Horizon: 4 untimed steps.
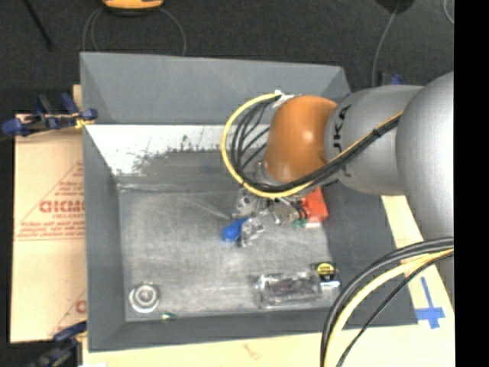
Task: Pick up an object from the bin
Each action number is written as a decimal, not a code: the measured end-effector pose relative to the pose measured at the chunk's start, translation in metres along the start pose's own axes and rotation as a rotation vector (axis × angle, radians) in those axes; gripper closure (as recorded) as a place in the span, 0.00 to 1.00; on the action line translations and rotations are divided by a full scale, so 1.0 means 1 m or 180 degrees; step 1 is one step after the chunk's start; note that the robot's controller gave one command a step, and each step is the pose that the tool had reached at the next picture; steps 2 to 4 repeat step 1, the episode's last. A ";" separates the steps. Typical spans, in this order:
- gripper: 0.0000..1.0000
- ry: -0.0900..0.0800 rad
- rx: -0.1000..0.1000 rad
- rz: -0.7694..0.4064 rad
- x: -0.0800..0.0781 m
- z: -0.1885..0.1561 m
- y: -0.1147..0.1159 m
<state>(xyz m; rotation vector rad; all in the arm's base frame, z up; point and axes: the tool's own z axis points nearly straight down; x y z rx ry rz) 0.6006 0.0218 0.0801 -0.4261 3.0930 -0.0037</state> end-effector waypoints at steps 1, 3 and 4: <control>1.00 0.0024 -0.0002 0.0023 0.007 -0.135 -0.009; 1.00 0.0024 -0.0002 0.0023 0.007 -0.135 -0.009; 1.00 0.0024 -0.0002 0.0023 0.007 -0.135 -0.009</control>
Offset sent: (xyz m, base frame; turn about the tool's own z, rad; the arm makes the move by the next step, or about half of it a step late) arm -0.0100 -0.0095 0.1290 0.0020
